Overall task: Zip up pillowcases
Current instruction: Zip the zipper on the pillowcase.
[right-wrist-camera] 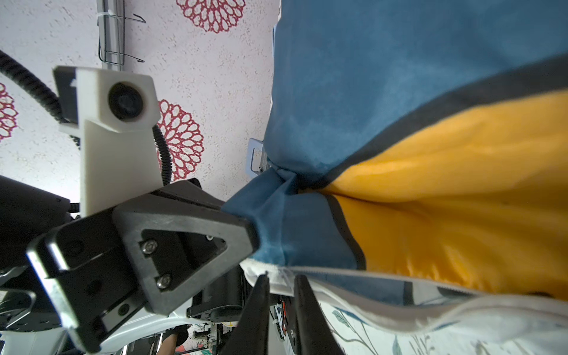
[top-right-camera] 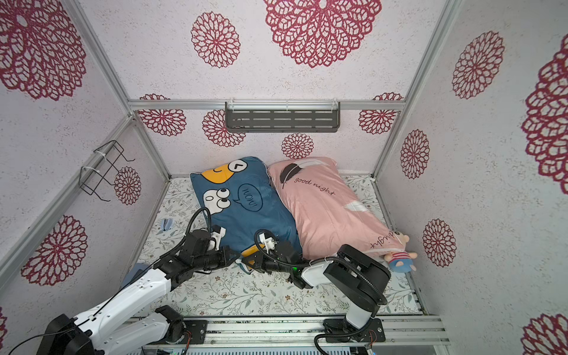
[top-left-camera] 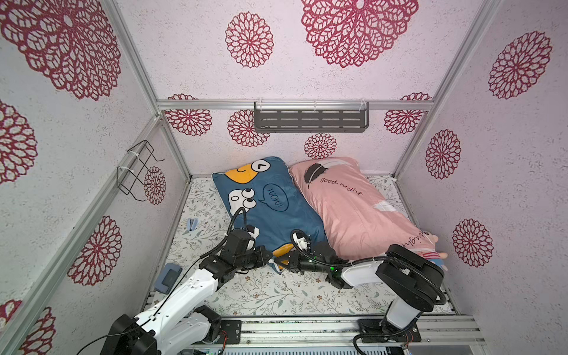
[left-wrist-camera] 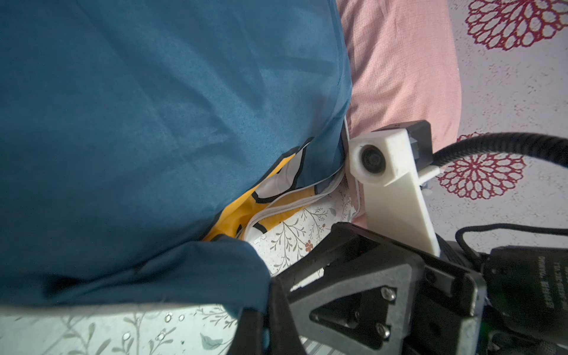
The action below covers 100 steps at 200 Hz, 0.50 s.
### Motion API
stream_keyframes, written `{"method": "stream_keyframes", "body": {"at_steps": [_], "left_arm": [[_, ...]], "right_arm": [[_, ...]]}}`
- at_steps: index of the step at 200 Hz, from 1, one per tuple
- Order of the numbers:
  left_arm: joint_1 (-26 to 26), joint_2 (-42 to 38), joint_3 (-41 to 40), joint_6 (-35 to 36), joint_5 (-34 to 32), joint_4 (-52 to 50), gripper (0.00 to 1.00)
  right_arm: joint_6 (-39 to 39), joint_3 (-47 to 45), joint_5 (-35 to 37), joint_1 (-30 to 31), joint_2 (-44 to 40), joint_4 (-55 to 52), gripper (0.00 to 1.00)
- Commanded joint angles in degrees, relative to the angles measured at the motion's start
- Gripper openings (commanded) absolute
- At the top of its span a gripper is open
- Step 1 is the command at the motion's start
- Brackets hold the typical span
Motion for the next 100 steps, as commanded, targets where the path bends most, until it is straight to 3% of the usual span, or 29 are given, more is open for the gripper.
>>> {"method": "stream_keyframes", "body": {"at_steps": [1, 100], "left_arm": [[0.34, -0.03, 0.38, 0.13, 0.95, 1.93, 0.00], [0.38, -0.21, 0.20, 0.35, 0.74, 1.82, 0.00]], "right_arm": [[-1.51, 2.04, 0.50, 0.15, 0.21, 1.41, 0.18], [-2.22, 2.22, 1.07, 0.21, -0.05, -0.42, 0.15]]}}
